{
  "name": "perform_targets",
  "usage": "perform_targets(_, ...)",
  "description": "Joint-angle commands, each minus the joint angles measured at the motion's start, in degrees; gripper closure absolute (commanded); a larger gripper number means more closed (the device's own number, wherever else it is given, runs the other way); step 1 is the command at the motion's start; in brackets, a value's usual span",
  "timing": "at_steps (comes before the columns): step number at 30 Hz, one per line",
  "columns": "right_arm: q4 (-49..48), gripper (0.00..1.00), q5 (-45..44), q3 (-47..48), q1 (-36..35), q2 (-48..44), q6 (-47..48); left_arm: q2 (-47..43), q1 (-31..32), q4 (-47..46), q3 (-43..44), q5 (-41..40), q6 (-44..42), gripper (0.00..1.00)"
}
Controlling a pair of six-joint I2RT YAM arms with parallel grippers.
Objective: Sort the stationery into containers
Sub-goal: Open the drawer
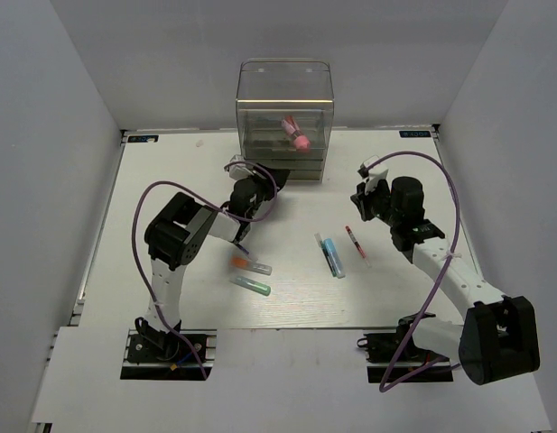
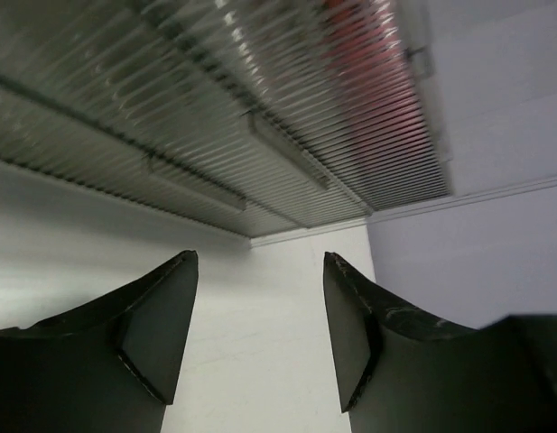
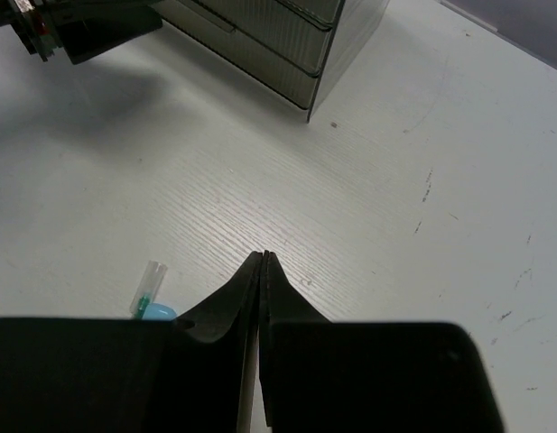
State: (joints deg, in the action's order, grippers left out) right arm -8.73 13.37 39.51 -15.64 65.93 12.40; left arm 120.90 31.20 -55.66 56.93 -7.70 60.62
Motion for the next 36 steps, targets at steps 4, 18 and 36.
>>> perform_targets(4, -2.0, 0.96, 1.1, -0.4, 1.0, -0.9, 0.3, 0.2, -0.4, -8.3, 1.7, -2.7, -1.4, 0.35)
perform_targets(18, -2.5, 0.96, 1.8, -1.1, 1.7, -1.5, 0.3, 5.1, -0.9, -5.3, 9.1, -6.9, -1.4, 0.43)
perform_targets(36, -1.7, 0.39, 3.6, -1.3, 2.4, -0.7, 0.2, 4.1, -0.4, -12.1, 4.3, -5.7, -2.4, 1.00)
